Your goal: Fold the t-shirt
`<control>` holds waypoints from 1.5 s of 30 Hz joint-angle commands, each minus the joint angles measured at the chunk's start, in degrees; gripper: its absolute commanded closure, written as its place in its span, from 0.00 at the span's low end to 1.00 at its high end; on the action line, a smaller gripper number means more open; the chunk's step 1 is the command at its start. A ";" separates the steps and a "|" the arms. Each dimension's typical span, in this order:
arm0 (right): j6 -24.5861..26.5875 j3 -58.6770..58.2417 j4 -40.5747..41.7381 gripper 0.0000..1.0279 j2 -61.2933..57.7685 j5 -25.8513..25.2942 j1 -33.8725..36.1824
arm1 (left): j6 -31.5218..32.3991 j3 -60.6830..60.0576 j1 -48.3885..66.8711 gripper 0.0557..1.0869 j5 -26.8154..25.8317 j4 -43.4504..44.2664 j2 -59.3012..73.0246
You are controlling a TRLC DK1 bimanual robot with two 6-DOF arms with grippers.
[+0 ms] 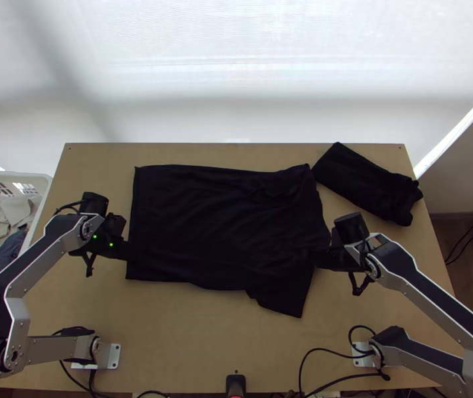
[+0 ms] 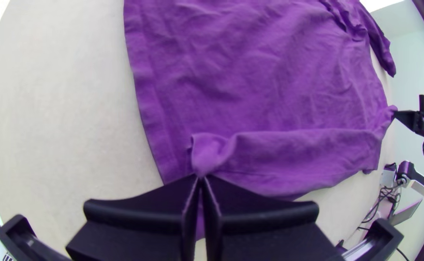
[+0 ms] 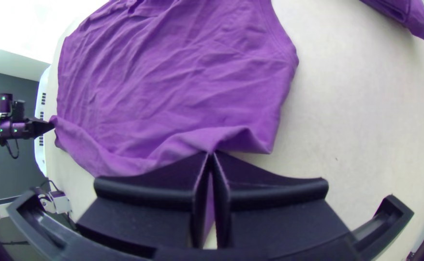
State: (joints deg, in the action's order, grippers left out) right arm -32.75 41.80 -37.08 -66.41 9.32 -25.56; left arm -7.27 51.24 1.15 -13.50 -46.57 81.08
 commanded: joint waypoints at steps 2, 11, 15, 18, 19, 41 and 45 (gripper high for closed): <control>-0.65 5.31 -0.36 0.97 1.29 -1.59 2.62 | 3.66 7.29 -1.15 0.96 -0.39 -1.42 -3.38; -0.82 14.80 -0.45 0.97 -0.91 -6.07 5.43 | 13.16 16.87 -2.55 0.96 0.05 0.51 -5.93; -0.65 21.48 -0.71 0.97 -2.67 -6.07 8.42 | 18.61 21.18 -2.47 0.96 0.05 1.30 -7.51; -0.03 27.46 -1.33 0.97 -5.39 -6.07 10.09 | 20.36 23.99 -2.47 0.96 0.75 4.20 -8.04; 0.23 29.65 -1.68 0.97 -6.36 -6.07 10.36 | 20.45 24.69 -2.47 0.96 1.02 5.43 -8.04; 7.88 80.98 -4.32 0.97 -26.66 -10.11 12.20 | 21.86 58.09 -2.47 0.96 10.68 9.39 -1.45; 7.88 84.32 -4.49 0.97 -24.82 -10.20 11.59 | 22.03 59.41 -2.38 0.96 11.30 9.92 -2.77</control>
State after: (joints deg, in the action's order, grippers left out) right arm -25.61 122.61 -41.69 -92.71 0.80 -13.87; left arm 13.52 108.77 -1.02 -3.55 -37.95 79.11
